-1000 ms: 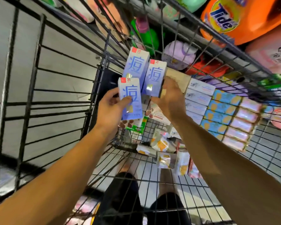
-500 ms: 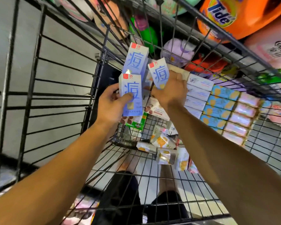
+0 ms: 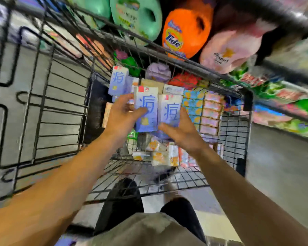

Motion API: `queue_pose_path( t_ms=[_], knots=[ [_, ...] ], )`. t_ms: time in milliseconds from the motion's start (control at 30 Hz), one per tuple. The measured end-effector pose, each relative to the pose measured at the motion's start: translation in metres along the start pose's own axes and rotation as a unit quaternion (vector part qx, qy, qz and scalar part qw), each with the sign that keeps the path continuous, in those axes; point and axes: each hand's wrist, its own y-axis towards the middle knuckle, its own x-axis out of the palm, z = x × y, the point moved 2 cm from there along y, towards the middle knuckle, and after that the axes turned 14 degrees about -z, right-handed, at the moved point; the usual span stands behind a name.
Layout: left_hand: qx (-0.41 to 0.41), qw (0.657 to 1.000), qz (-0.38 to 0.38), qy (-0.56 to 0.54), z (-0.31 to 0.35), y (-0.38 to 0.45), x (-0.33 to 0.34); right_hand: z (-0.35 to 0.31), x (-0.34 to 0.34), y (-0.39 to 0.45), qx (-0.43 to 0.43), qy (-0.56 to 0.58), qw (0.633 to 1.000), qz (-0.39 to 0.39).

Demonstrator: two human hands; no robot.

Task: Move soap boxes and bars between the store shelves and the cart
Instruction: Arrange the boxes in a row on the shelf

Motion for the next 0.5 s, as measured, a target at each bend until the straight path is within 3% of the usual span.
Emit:
queue_pose_path(
  t_ms=[300,500],
  knots=[
    [0.071,0.989,-0.093,0.086,0.027,-0.068,0.126,-0.012,-0.07,-0.143,-0.079,-0.021,0.973,0.217],
    [0.174,0.961,-0.148,0.154,0.037,-0.117,0.252,0.007,-0.15,-0.27,-0.14,-0.005,0.942,0.306]
  ],
)
